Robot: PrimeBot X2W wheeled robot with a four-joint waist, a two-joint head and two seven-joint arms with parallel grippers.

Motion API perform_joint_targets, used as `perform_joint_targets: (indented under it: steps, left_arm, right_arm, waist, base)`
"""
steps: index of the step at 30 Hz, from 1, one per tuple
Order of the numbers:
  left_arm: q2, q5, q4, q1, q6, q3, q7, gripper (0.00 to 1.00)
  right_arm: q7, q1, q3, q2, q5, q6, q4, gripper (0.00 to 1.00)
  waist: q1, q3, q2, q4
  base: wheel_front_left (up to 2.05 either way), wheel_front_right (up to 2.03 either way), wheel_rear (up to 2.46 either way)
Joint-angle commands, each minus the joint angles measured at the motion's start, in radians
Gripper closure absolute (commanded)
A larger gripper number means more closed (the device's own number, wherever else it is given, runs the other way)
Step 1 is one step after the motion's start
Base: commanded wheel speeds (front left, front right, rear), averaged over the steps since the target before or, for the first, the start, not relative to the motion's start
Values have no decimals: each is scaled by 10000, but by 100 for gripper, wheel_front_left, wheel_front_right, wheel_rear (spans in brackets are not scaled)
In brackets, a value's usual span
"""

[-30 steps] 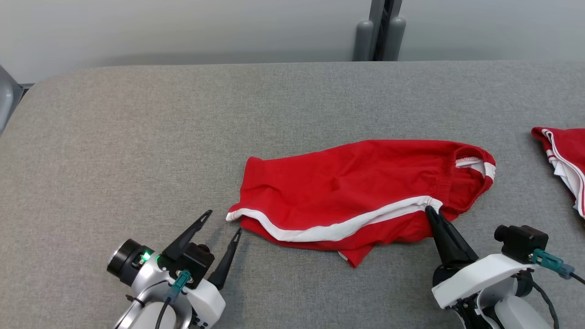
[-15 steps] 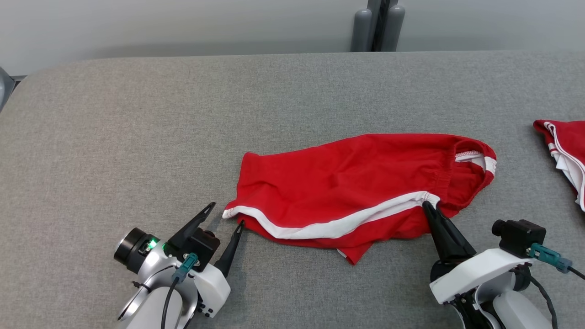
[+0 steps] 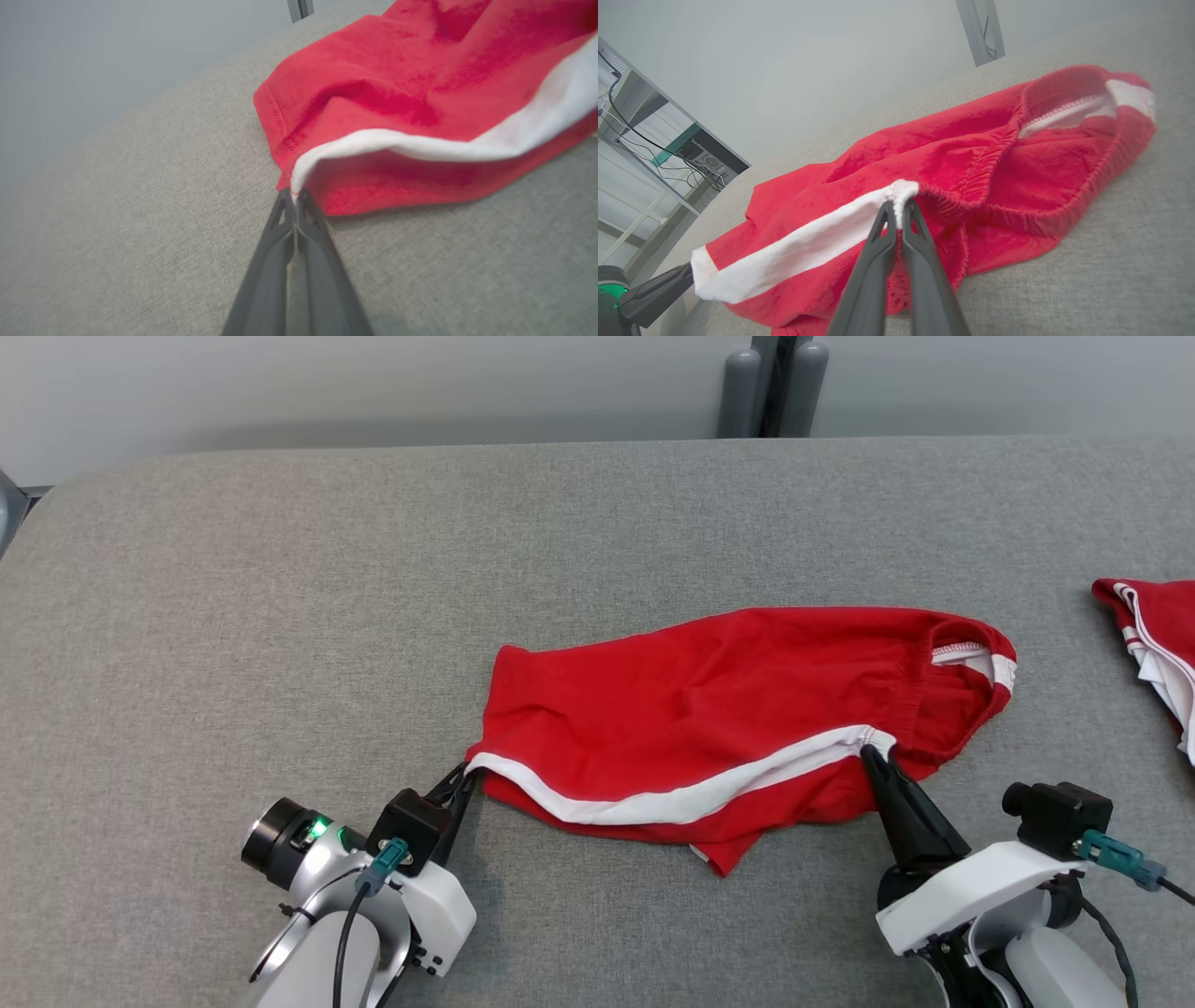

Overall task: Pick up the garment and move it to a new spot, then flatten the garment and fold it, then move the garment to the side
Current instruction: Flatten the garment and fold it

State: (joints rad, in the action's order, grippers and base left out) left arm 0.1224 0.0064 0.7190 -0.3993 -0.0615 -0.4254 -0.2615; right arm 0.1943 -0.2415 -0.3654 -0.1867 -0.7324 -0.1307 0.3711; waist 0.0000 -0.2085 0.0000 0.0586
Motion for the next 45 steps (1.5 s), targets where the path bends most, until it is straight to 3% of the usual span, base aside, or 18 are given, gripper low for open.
perform_joint_targets:
  steps: [1,12,20,27,37,45]
  left_arm:
    - [77,-83,-21,-148,-14,-6,-31,100]
    - [417,-184,-512,31,-290,-330,-31,100]
    - [582,-1381,-1479,-278,-611,-69,62,100]
    - [761,-3043,-2921,-716,-694,296,1103,100]
    - [800,-5550,-4744,-1211,-686,1067,3283,100]
    - [673,-7051,-5884,-1481,-80,1947,4719,100]
  right_arm:
    - [31,-104,26,-56,-36,0,22,100]
    - [18,-435,376,-458,145,0,-534,100]
    - [-748,-1274,675,-1022,86,0,-1437,100]
    - [-1430,-2445,1058,-1241,-228,0,-1949,100]
    - [-2177,-3951,1270,-680,-697,0,-2130,100]
    - [-2478,-4769,1856,101,-818,0,-1767,100]
  waist:
    - [0,14,0,19]
    - [0,610,0,231]
    - [0,1309,0,224]
    - [0,1879,0,104]
    - [0,2449,0,-108]
    - [0,2684,0,-142]
  base:
    - [0,0,0]
    - [0,0,0]
    - [0,0,0]
    - [0,0,0]
    - [0,0,0]
    - [0,0,0]
